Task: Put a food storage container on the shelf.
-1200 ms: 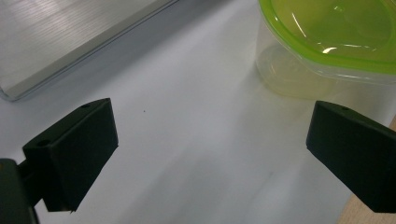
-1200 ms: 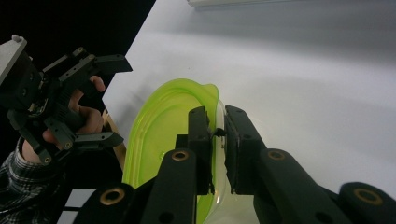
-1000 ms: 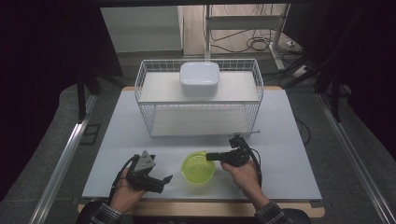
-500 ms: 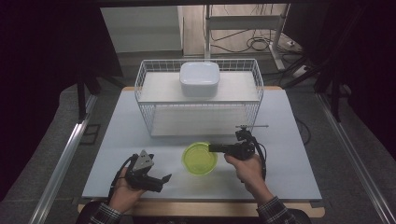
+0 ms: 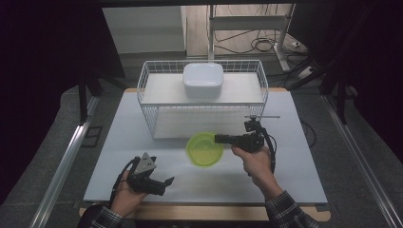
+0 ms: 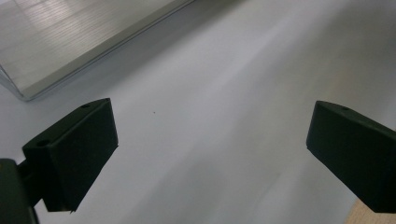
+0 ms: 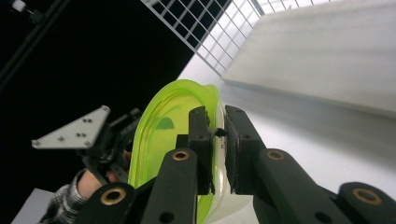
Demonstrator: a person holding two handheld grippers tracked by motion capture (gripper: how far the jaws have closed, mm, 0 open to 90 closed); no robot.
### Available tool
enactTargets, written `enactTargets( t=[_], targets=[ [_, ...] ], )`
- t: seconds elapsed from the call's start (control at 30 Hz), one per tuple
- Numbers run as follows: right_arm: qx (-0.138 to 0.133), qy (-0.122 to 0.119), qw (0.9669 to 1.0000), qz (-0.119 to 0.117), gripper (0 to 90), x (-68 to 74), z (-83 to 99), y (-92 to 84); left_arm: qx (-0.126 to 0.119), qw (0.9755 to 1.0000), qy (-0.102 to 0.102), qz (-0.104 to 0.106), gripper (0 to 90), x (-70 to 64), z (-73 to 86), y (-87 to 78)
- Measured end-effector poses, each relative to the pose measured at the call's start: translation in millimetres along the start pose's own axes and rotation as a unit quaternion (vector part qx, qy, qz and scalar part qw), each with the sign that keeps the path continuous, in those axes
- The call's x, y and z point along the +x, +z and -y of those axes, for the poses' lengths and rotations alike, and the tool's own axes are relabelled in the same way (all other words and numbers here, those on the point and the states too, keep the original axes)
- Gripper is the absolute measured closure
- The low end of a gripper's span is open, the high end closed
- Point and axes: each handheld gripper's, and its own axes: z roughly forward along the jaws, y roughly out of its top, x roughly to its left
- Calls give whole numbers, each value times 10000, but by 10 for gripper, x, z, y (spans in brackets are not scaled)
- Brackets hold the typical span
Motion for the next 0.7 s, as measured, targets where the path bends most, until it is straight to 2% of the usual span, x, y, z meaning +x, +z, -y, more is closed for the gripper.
enactTargets(
  t=[0.23, 0.7],
  targets=[
    [-121, -7, 9999, -111, 823, 79, -149, -58, 0, 10000, 5, 5, 15, 0, 1, 2],
    [-229, -124, 9995, -182, 824, 269, -439, -131, 12, 10000, 34, 26, 15, -3, 2, 13]
  ],
)
